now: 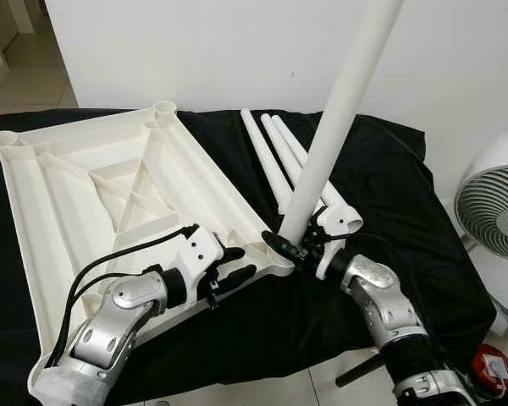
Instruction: Building children table
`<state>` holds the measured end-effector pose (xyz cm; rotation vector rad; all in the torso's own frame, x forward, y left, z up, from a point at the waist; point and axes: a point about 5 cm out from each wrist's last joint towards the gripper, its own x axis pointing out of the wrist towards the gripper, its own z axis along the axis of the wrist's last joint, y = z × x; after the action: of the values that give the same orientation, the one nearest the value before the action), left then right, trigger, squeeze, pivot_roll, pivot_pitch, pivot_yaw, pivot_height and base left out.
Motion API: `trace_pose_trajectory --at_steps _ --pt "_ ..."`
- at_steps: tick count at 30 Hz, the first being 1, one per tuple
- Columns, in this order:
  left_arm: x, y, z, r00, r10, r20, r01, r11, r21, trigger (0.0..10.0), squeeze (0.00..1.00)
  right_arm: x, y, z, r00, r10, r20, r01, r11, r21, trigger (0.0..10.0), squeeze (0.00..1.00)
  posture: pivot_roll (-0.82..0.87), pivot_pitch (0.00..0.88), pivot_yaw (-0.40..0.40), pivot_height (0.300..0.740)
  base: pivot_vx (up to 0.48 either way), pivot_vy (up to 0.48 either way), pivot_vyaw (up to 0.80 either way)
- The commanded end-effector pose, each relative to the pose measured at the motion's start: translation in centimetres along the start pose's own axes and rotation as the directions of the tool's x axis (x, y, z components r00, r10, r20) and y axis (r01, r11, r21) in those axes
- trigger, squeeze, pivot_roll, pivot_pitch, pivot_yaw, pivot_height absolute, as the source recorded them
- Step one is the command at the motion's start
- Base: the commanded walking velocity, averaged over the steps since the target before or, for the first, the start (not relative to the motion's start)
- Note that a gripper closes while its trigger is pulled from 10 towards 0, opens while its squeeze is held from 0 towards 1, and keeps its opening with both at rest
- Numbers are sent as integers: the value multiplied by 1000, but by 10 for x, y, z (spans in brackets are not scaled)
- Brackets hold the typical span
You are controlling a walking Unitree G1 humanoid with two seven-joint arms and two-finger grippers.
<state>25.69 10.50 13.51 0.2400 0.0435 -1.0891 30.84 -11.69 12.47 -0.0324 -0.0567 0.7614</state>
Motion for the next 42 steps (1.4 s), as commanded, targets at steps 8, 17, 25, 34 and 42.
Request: trace_pose_trajectory --at_steps 8,17,25,34,42 --pt "4 -4 4 998 -65 12 65 998 10 10000 0 4 7 -13 940 -331 -76 338 937 95 10000 0 7 0 -75 740 0 0 0" --pt "3 -2 4 998 -66 9 66 998 18 10000 0 12 31 -9 901 -428 -67 433 894 111 10000 0 14 0 -75 740 0 0 0" --pt "6 0 6 998 -69 16 68 997 25 10000 0 6 18 -3 914 -404 -28 405 908 112 10000 1000 8 0 -70 740 0 0 0" --pt "6 2 7 997 -70 14 69 997 29 10000 0 0 3 -1 983 -180 -18 181 976 123 10000 0 10 0 -68 740 0 0 0" --pt "8 1 8 997 -74 20 74 997 29 10000 0 1 -3 -2 998 34 -50 -35 999 -25 10000 0 6 0 -61 740 0 0 0"
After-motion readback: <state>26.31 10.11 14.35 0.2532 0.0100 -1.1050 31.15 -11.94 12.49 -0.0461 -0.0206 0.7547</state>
